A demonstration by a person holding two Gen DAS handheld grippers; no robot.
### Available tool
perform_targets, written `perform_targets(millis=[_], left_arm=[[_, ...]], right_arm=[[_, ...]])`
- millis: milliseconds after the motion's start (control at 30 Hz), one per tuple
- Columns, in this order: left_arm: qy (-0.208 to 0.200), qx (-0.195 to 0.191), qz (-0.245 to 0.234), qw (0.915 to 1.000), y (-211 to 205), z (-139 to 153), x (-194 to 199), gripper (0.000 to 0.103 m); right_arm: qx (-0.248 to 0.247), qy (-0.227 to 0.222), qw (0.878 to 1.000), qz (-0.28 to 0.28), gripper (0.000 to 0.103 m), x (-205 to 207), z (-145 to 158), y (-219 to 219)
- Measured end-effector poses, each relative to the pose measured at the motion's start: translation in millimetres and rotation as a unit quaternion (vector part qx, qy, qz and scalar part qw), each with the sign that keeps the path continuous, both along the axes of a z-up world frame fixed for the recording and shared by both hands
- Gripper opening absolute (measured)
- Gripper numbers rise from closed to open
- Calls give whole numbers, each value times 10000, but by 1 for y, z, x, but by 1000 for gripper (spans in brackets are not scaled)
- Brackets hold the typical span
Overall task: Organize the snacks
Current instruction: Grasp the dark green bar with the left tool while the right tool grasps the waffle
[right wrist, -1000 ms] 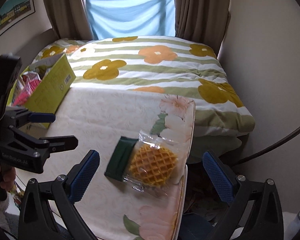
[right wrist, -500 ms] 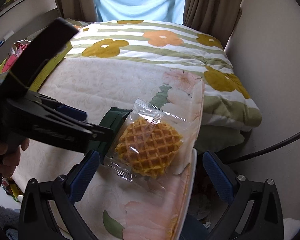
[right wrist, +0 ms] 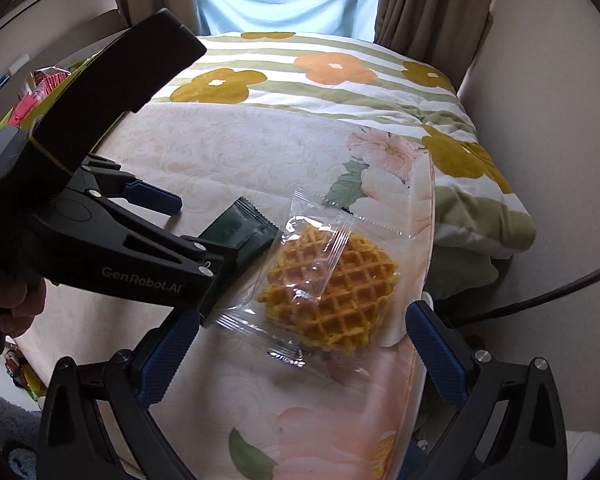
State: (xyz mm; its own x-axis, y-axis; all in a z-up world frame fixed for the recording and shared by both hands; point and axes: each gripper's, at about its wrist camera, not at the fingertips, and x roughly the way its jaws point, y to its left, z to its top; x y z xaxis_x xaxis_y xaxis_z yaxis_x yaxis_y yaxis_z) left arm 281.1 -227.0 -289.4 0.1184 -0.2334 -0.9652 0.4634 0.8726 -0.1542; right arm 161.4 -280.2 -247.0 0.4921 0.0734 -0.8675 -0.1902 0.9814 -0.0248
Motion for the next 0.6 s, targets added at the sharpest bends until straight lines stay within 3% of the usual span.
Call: perform_targets(millis=[367, 467, 500, 533, 600], left_arm=[[-333, 645, -689, 9950, -31, -5, -12, 71], [-332, 646, -743, 9946, -28, -3, -12, 64], [-336, 646, -741, 9946, -27, -2, -12, 57], [-365, 621, -729, 9947, -23, 0, -11, 41], [-364, 632, -755, 9945, -20, 0, -9, 41]], right_arm=[[105, 149, 9992, -358, 103, -15, -7, -7], [198, 146, 9989, -402, 103, -17, -8, -6], [246, 134, 9987, -419, 103, -18, -8, -6], [267, 124, 9986, -434, 103, -18, -9, -5], [298, 108, 9983, -483, 103, -18, -10, -5]])
